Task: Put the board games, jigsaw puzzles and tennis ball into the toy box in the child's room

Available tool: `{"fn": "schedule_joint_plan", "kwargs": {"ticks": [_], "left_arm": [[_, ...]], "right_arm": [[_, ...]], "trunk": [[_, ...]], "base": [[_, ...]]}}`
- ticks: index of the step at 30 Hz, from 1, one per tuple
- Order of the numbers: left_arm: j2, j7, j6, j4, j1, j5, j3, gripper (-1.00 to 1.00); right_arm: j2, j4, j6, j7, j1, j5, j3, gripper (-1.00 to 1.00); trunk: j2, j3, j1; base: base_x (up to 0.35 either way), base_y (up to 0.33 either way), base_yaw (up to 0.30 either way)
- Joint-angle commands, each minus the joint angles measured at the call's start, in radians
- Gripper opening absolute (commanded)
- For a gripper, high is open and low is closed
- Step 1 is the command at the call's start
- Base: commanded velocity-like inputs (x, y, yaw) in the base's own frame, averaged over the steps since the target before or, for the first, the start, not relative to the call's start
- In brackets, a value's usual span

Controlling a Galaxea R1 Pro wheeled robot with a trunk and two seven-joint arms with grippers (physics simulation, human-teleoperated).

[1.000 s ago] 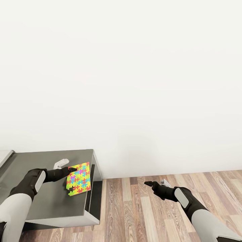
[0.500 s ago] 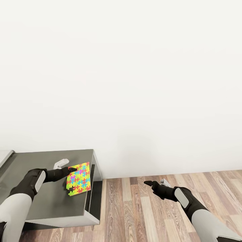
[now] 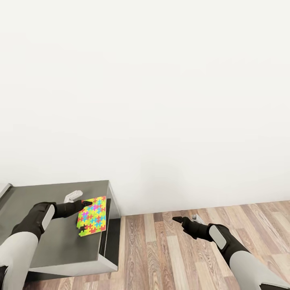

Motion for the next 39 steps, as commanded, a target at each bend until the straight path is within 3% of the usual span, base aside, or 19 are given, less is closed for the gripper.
{"fn": "schedule_joint_plan", "kwargs": {"ticks": [1, 39], "left_arm": [[0.0, -0.002, 0.008, 0.0, -0.001, 0.003, 0.004, 1.0], [0.0, -0.002, 0.008, 0.0, -0.001, 0.003, 0.004, 1.0]], "right_arm": [[0.0, 0.0, 0.008, 0.001, -0.001, -0.001, -0.006, 1.0], [0.0, 0.0, 0.008, 0.002, -0.001, -0.001, -0.006, 1.0]], "trunk": [[-0.002, -0.002, 0.001], [-0.002, -0.002, 0.001]], "base": [[0.0, 0.0, -0.008], [0.0, -0.027, -0.001]]}}
